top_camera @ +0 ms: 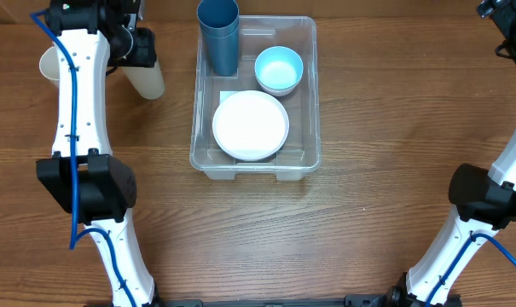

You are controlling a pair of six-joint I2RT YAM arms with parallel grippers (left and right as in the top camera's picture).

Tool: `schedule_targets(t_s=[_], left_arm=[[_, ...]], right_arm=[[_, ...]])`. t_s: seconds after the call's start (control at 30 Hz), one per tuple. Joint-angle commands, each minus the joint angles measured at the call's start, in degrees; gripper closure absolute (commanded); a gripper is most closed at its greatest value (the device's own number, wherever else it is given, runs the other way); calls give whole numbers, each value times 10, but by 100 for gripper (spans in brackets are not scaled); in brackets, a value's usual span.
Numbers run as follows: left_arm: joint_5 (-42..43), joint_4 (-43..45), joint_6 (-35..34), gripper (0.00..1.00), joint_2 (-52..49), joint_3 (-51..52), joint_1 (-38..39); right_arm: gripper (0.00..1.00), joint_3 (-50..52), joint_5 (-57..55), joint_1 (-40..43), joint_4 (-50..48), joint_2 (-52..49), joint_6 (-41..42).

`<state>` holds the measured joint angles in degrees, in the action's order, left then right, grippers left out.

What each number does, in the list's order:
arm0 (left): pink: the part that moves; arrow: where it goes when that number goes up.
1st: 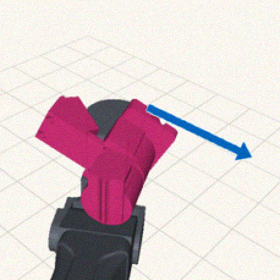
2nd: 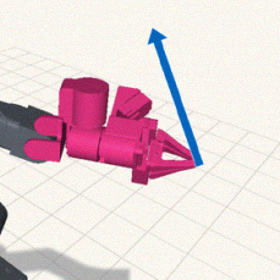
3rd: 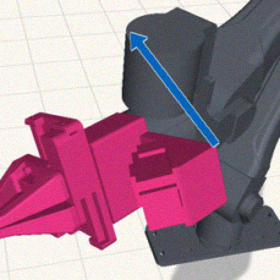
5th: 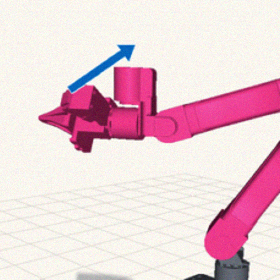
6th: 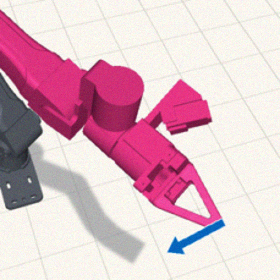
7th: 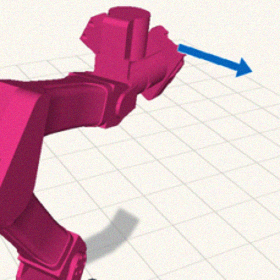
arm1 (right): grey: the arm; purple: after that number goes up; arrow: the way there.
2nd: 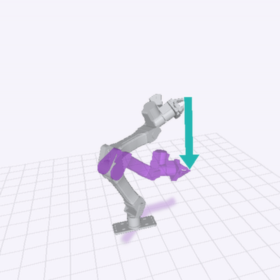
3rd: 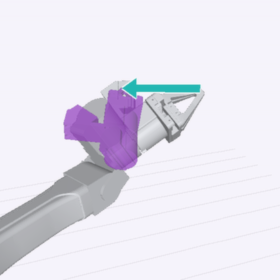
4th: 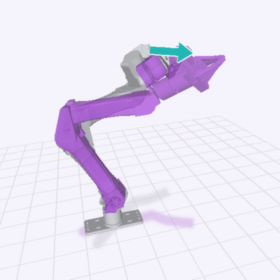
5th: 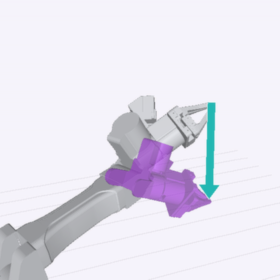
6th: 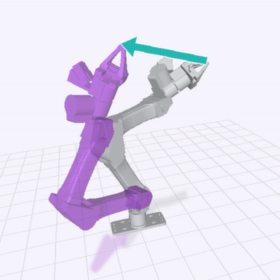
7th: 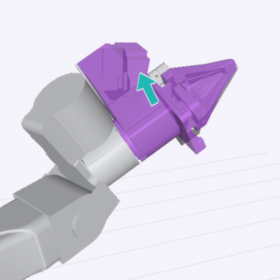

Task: Pack container
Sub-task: 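Move the left gripper to the front beige cup and grasp it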

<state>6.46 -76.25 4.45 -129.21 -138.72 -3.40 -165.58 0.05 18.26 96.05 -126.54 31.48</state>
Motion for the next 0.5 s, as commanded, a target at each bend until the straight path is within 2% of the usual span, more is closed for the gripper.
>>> schedule_targets(t_s=[0.0, 0.07, 0.17, 0.3, 0.33, 0.4, 0.47], left_arm=[[3, 14, 21, 43, -9, 0, 3], [0, 28, 37, 43, -17, 0, 3], [0, 47, 44, 51, -36, 0, 4], [0, 56, 44, 53, -64, 0, 4], [0, 56, 44, 57, -69, 0, 4], [0, 56, 42, 92, -73, 0, 4], [0, 56, 32, 96, -72, 0, 4]], right_arm=[[0, -3, -2, -2, -1, 3, 3], [0, -3, -2, -2, -1, 3, 3], [0, -3, -2, -2, -1, 3, 3], [0, -3, -2, -2, -1, 3, 3], [0, -3, -2, -2, -1, 3, 3], [0, -3, -2, -2, -1, 3, 3], [0, -3, -2, -2, -1, 3, 3]])
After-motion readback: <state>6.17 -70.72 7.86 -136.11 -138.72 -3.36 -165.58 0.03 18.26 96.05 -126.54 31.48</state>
